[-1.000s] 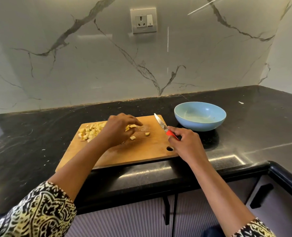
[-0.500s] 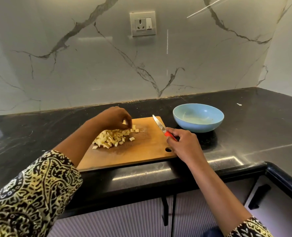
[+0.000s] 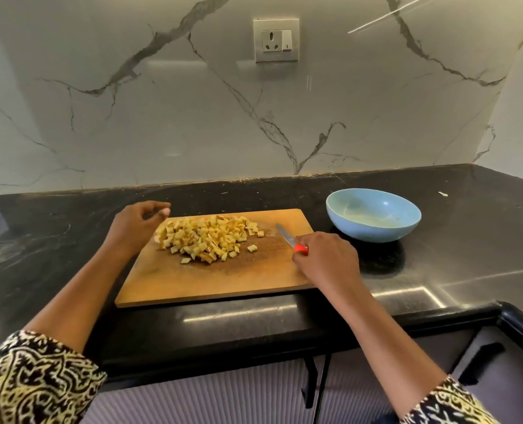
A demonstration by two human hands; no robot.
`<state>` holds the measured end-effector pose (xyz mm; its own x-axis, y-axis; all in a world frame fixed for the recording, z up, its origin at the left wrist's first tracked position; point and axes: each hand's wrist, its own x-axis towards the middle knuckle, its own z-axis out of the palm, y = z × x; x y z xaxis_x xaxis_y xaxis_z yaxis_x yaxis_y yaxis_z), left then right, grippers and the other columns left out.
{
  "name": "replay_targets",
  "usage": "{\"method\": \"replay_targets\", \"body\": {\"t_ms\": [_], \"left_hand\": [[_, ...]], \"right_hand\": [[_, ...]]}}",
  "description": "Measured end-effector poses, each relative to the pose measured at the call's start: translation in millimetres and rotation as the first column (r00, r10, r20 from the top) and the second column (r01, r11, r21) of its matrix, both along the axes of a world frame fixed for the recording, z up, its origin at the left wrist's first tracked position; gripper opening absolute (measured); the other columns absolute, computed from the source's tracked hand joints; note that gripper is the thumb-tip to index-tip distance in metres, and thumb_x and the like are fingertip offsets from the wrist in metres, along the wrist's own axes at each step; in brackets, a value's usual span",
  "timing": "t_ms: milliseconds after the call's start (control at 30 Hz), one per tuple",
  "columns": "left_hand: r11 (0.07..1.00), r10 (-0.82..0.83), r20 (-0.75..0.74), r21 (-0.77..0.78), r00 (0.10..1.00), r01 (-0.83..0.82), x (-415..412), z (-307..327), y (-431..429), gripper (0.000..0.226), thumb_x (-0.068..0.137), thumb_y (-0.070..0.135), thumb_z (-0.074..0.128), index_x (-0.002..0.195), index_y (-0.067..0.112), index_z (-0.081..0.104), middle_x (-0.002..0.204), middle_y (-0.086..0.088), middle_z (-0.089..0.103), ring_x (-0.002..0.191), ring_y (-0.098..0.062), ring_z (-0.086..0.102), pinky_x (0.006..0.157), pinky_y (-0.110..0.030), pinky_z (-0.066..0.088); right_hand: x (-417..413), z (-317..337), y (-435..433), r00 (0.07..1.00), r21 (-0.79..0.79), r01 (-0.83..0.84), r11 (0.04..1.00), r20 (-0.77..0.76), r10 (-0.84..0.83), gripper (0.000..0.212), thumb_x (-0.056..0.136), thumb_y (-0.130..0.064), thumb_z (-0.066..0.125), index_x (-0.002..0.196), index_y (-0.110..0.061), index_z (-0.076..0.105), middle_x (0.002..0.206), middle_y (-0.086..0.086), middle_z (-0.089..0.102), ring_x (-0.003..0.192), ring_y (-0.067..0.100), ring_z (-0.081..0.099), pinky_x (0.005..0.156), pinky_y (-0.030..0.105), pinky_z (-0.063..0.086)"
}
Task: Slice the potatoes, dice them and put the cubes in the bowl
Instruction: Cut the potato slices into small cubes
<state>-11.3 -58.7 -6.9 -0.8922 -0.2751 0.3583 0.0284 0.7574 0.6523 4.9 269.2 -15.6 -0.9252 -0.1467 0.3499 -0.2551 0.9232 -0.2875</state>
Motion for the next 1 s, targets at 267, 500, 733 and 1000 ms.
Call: {"method": "replay_targets", "body": {"t_ms": [267, 500, 733, 1000], "left_hand": [[0.999, -0.035, 0.323, 0.006, 0.946, 0.034, -6.6, -14.2, 5.2, 0.049, 0.101, 0.043, 0.033, 0.141, 0.016, 0.042, 0.144, -0.011, 0.045, 0.132, -0.028, 0.040, 0.108, -0.040, 0.031], [0.995, -0.099, 0.308, 0.012, 0.946, 0.100, -8.8, -12.1, 12.3, 0.053, 0.100, 0.045, 0.030, 0.143, 0.016, 0.039, 0.146, -0.010, 0.042, 0.135, -0.028, 0.037, 0.110, -0.039, 0.028], [0.842, -0.194, 0.084, 0.526, 0.977, 0.122, -4.1, -3.1, 4.2, 0.081, 0.086, 0.069, 0.011, 0.142, 0.019, 0.043, 0.148, -0.008, 0.041, 0.139, -0.023, 0.032, 0.115, -0.042, 0.019], [0.821, -0.111, 0.023, 0.566, 0.994, 0.079, -4.1, -7.7, -1.2, 0.077, 0.092, 0.064, 0.010, 0.138, 0.014, 0.047, 0.145, -0.012, 0.044, 0.136, -0.027, 0.038, 0.114, -0.044, 0.025]], "right_hand": [[-7.3, 20.9, -40.8, 0.989, -0.040, -0.125, 0.991, -0.081, 0.121, 0.030, 0.092, -0.033, 0.057, 0.121, -0.028, 0.065, 0.093, -0.003, 0.070, 0.075, 0.011, 0.054, 0.065, 0.027, 0.041], [-1.6, 18.2, -24.6, 0.978, 0.000, -0.163, 0.987, -0.130, 0.162, 0.037, 0.091, -0.028, 0.058, 0.128, -0.032, 0.060, 0.096, -0.003, 0.067, 0.081, 0.015, 0.061, 0.067, 0.029, 0.048], [-26.1, 6.0, -31.5, 0.999, 0.028, -0.031, 0.999, -0.029, 0.032, 0.028, 0.092, -0.025, 0.055, 0.118, -0.027, 0.067, 0.101, 0.002, 0.069, 0.090, 0.024, 0.064, 0.065, 0.030, 0.045], [-31.6, 9.7, -39.0, 0.996, 0.042, -0.055, 0.998, -0.073, 0.058, 0.030, 0.093, -0.028, 0.057, 0.121, -0.025, 0.065, 0.107, 0.001, 0.067, 0.094, 0.021, 0.064, 0.072, 0.031, 0.050]]}}
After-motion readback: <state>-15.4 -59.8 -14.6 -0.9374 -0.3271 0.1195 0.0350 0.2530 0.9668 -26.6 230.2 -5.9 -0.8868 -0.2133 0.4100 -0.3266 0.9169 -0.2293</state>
